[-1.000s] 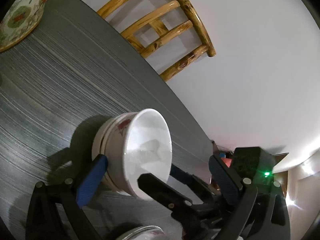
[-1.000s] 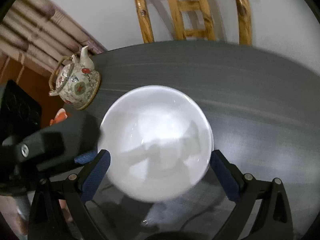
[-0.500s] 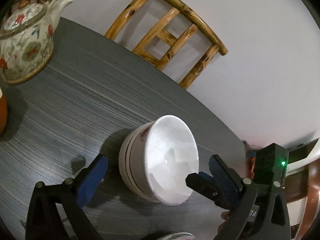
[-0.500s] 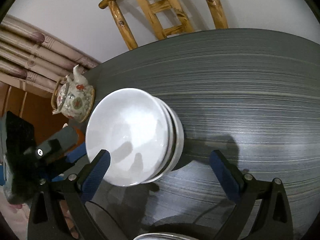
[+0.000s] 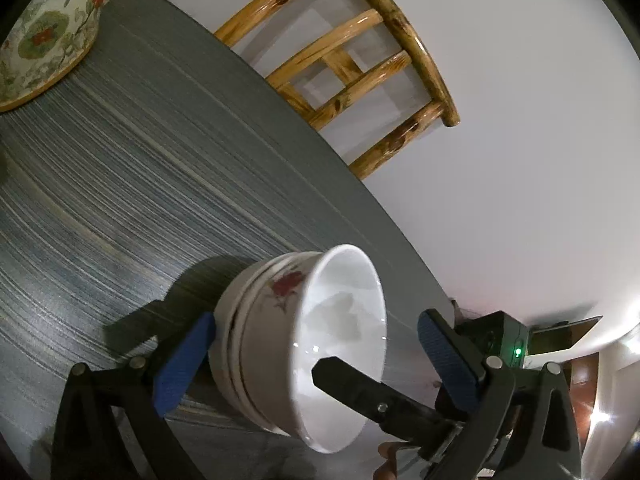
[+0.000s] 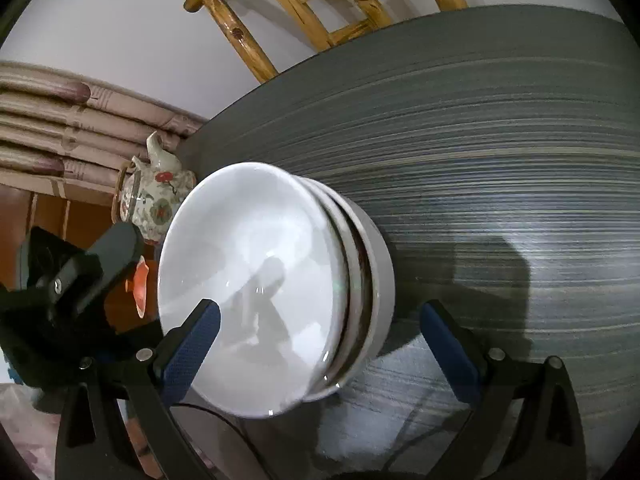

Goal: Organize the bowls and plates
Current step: 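Grip the rim of the stacked bowls with both tools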

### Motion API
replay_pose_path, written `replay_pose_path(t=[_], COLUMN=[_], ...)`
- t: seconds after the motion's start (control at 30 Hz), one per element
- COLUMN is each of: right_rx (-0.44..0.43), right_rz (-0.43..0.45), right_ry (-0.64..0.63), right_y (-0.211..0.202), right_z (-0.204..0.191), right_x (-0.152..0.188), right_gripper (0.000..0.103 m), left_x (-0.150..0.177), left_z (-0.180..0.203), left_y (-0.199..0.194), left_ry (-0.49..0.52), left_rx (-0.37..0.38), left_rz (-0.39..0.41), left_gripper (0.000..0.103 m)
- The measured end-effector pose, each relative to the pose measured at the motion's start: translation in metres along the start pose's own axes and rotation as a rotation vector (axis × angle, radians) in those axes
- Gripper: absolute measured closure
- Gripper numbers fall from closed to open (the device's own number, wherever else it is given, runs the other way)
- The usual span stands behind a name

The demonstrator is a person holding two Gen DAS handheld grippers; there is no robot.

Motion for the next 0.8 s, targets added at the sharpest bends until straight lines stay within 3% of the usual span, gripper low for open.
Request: replay_pose_path(t=[0.5, 0.8], right_rx=[-0.047, 0.01], right_rz=[-0.041, -0.024], right_ry=[-0.053, -0.121], right_y=[0.019, 0.02], right_z=[-0.013, -0.017], right_x=[0.004, 0.014], right_gripper=[0.002, 0.002], left_x=[0.005, 0.012], left_z=[-0.01, -0.005], left_y=[0.014, 0.015], left_ry=[-0.022, 0.022], left_rx=[-0.011, -0.032], left_rz=[-0.008, -0.02], left_gripper=[0.0, 0.0])
Point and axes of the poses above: each gripper's, at about its wrist camera, not at the fingertips, and y roughly the way its jaws point, z to its right, x to its underside, the point moved 9 cm from there along y, roughly the way its jaws point, and after that the axes turned 12 degrees about y, right-handed, at the moved point
